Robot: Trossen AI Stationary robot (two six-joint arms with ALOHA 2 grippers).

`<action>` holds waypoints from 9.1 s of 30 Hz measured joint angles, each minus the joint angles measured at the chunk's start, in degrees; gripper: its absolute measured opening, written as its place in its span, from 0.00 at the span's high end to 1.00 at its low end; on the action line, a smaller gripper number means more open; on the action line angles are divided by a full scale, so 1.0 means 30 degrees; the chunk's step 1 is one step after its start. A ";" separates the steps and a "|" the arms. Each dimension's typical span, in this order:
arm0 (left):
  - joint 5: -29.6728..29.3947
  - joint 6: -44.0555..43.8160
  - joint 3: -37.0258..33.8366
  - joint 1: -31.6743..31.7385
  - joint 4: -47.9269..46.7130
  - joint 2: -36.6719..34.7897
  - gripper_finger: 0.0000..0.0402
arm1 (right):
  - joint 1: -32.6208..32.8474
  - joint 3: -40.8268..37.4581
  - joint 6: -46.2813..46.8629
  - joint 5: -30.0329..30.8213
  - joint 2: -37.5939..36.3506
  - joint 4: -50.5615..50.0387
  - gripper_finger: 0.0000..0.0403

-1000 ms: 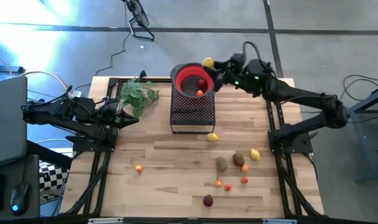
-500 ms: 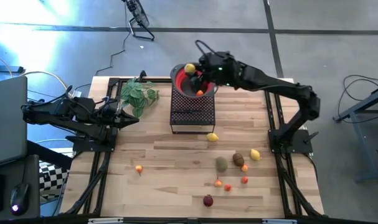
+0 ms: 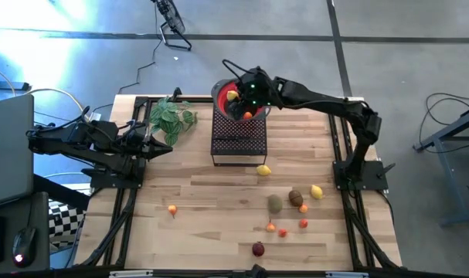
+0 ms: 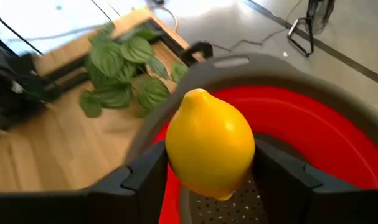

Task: Pick & Place Fruit
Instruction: Put the top lemon into the red strainer bowl, then put the left kiwi into the red strainer bowl

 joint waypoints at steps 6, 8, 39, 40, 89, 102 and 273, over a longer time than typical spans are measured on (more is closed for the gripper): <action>0.0001 0.0000 0.0000 0.0007 0.0007 0.0004 1.00 | -0.0276 0.0000 -0.0696 0.0159 0.0674 -0.0382 0.51; 0.0000 0.0000 0.0000 0.0000 0.0000 0.0000 1.00 | -0.0365 -0.0017 -0.0963 0.0374 0.0771 -0.0812 0.51; 0.0000 0.0058 0.0000 0.0003 -0.0007 0.0005 1.00 | -0.0297 -0.0226 -0.5136 -0.0371 0.0935 -0.1368 0.49; 0.0000 0.0058 0.0000 0.0007 -0.0007 0.0007 1.00 | -0.0290 -0.0226 -0.5180 -0.0379 0.0935 -0.1368 0.49; 0.0000 -0.0007 0.0000 0.0005 -0.0447 0.0000 1.00 | -0.0295 -0.0243 -0.6794 0.1143 0.0174 0.0827 0.33; 0.0000 -0.0007 0.0000 0.0004 -0.0437 0.0003 1.00 | 0.1668 -0.0233 -0.6652 0.0802 -0.4968 -0.0895 0.41; 0.0007 -0.0947 0.0000 0.0001 -0.3024 0.1137 1.00 | 1.4719 -0.9581 2.3678 -0.0393 0.1510 -0.5694 0.39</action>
